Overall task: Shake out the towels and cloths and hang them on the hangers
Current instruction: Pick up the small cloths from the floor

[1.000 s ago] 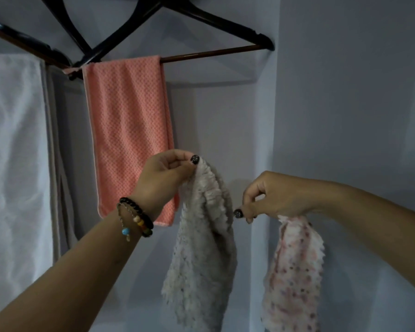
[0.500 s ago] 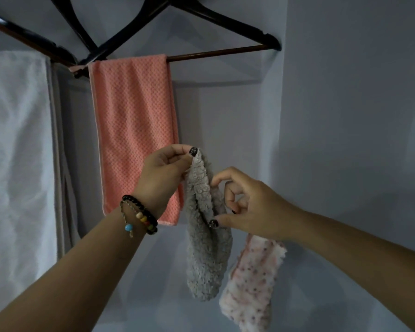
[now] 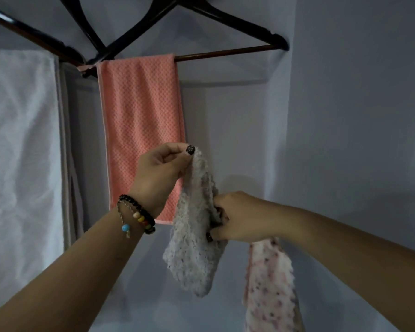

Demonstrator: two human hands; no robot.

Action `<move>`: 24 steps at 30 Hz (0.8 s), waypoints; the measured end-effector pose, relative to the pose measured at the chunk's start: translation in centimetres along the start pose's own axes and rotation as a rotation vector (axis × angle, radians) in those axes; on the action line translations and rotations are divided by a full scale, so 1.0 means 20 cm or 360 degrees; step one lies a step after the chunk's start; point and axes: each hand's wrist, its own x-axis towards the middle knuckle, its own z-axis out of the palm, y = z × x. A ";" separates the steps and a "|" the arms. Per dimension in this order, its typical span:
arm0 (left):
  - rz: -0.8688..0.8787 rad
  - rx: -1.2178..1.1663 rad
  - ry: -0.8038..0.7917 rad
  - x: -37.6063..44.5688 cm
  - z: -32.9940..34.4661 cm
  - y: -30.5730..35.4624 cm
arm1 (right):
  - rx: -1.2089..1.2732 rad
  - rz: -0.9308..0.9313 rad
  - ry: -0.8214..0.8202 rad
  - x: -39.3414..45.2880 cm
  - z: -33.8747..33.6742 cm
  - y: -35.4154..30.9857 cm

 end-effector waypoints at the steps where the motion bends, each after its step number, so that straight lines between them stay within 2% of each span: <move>1: 0.0008 0.0024 0.0000 0.00 -0.02 0.00 | -0.0024 -0.0006 0.0002 0.01 0.00 0.00; 6: 0.0017 0.0288 0.0088 0.03 -0.11 -0.01 | -0.0138 -0.0146 0.0230 0.00 -0.15 0.01; 11: -0.0078 0.0409 0.0068 0.05 -0.20 -0.02 | 0.0137 0.0127 0.0163 -0.04 -0.42 0.02; 16: -0.0019 0.0531 0.0002 0.05 -0.15 -0.01 | -0.0145 0.0080 0.0595 -0.04 -0.53 0.03; 19: 0.0006 0.0505 0.0057 0.06 -0.12 0.01 | -0.0144 0.0105 0.0409 -0.07 -0.58 -0.01; 20: 0.0025 0.0503 0.0080 0.06 -0.11 0.02 | -0.0174 0.0054 0.0503 -0.07 -0.59 -0.02; 22: 0.0051 0.0487 0.0114 0.07 -0.09 0.03 | -0.0300 -0.0075 0.0869 -0.04 -0.59 -0.01; 24: 0.0041 0.0437 0.0133 0.08 -0.07 0.03 | -0.0305 -0.0049 0.0813 -0.03 -0.58 0.00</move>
